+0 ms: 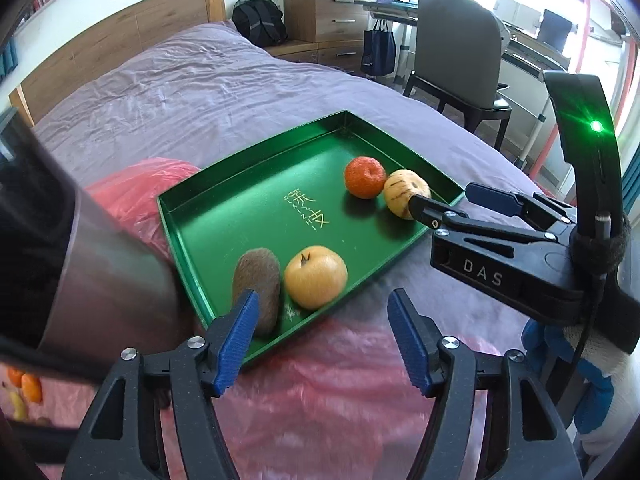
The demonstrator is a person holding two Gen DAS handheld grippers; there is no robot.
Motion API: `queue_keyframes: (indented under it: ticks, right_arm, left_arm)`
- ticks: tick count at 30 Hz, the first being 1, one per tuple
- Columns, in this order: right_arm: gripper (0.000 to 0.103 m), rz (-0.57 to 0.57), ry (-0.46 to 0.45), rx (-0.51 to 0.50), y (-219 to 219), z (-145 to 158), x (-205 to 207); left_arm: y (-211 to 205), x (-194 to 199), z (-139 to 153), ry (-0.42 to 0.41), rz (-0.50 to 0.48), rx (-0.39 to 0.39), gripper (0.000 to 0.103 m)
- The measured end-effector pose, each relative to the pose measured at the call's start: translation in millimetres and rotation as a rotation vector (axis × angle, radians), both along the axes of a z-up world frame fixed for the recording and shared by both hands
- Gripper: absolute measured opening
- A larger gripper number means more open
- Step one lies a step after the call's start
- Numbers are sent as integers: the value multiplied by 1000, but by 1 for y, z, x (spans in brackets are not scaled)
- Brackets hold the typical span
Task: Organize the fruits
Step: 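Withdraw both open tools from the tray back toward the remaining fruits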
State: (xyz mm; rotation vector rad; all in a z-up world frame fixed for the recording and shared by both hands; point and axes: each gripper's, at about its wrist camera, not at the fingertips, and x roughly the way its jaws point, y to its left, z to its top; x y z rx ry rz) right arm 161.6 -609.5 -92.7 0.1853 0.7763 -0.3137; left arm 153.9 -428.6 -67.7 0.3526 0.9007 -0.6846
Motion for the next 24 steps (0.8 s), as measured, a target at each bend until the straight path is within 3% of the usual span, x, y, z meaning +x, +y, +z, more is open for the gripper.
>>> queue_keyframes:
  ticks: [6,10,24]
  right_arm:
    - [87,-1,-30,17,29,20,-39]
    - [95,-5,-58,33,51,30,-70]
    - [96,14,-68,99,126,33,-141]
  left_arm:
    - [36,-31,17,-24,2,-1,63]
    - [71,-49,18,-27,29,15,67]
    - [183,-99,11,-36,187,49,67]
